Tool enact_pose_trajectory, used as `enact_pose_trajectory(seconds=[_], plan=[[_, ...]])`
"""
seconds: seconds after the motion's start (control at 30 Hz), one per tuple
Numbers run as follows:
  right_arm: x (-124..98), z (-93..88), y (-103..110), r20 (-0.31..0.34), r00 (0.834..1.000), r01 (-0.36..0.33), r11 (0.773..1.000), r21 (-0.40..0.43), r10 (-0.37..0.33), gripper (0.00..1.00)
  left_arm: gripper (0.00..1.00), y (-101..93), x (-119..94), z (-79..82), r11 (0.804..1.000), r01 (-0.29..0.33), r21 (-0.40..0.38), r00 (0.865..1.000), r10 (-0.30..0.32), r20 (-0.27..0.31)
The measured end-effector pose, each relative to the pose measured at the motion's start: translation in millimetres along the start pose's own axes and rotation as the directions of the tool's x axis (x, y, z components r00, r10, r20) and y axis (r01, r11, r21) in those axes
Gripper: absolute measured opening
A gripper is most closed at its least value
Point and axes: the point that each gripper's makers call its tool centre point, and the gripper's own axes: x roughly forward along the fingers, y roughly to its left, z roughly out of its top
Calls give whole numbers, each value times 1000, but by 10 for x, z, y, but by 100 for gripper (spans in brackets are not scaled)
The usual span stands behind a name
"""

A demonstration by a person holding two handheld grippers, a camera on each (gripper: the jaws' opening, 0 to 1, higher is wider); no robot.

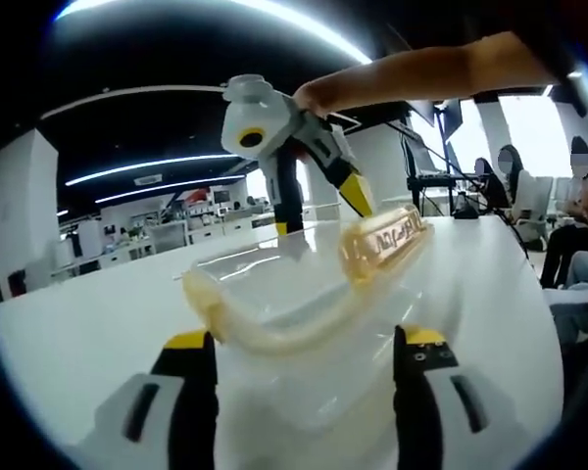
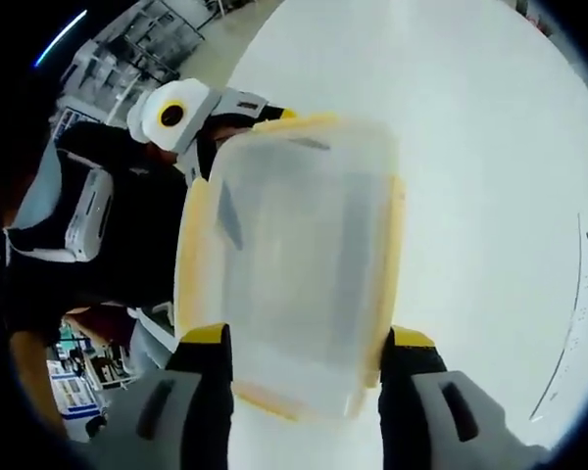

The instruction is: Snap each plastic latch of the storage box into its locked position after aligning the lid with the box until every specified latch is closed and the lid sits flush.

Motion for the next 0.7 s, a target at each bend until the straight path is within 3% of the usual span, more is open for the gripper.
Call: enact_pose_trajectory(seconds=[0.2, 0.4, 0.5, 0.6, 0.7], plan=[[11, -6, 33, 15, 1000, -14, 1000, -9, 14, 63, 73, -22, -13, 1, 1000, 2, -2, 1000, -2, 7], [9, 52, 4, 68, 997, -36, 995, -91, 42, 66, 73, -24, -23, 1, 1000, 2, 0, 1000, -2, 11], [-28, 125, -16, 81, 996, -11, 988, -154, 24, 65, 73, -20, -30, 0, 1000, 1, 2, 1000, -1, 14], [-85, 214, -58, 90, 996, 22, 990, -140, -9, 59, 73, -16, -34, -1, 1000, 0, 3, 1000, 0, 15], [-61, 224, -45, 62, 998, 34, 989, -144, -25, 63, 73, -3, -30, -2, 1000, -1, 5, 1000, 1, 16]])
